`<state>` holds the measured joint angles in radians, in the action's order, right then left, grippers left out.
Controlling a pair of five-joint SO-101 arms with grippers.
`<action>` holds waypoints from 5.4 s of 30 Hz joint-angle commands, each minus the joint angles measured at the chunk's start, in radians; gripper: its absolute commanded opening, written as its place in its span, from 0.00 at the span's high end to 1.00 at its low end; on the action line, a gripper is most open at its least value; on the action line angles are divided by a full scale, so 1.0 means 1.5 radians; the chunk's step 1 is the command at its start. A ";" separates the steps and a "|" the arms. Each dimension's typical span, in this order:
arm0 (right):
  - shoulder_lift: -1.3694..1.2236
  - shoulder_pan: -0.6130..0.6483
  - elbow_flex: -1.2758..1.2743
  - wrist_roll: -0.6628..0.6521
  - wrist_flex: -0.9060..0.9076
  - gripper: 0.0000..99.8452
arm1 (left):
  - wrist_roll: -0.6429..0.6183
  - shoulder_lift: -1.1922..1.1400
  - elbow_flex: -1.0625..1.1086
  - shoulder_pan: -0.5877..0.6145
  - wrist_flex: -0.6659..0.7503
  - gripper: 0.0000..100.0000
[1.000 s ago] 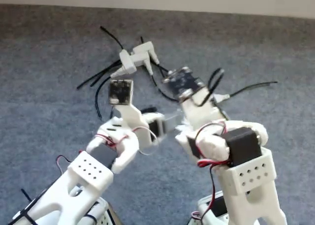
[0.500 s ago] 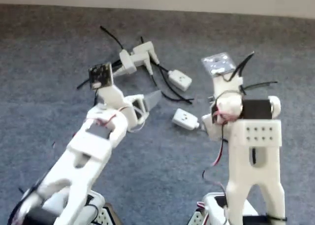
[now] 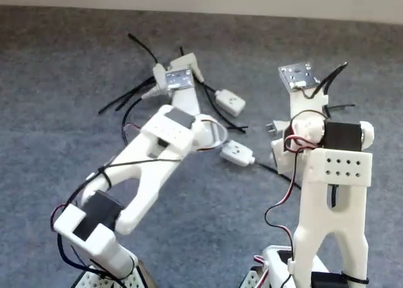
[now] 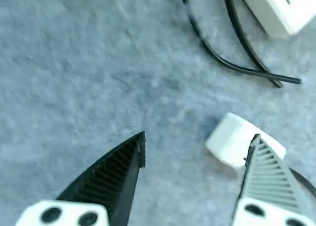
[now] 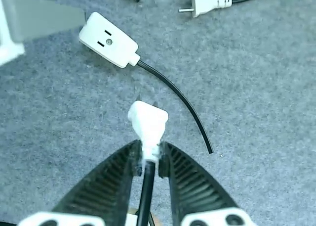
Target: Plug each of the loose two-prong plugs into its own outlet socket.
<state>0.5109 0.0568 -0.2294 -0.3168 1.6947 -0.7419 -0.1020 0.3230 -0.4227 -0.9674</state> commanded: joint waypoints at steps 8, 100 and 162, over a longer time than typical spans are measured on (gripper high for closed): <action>0.001 -0.007 0.024 -0.005 -0.028 0.96 | -0.227 -0.080 -0.163 -0.049 -0.021 0.67; -0.006 -0.065 0.024 -0.051 -0.028 0.96 | -0.249 -0.439 -0.595 -0.269 -0.531 0.67; -0.005 -0.068 0.024 -0.052 -0.028 0.96 | 0.511 -0.152 -0.441 0.242 -0.531 0.68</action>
<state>0.5079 -0.0353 -0.2294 -0.3828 1.6655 -0.0345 -0.5992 -0.6237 -0.0330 -1.7576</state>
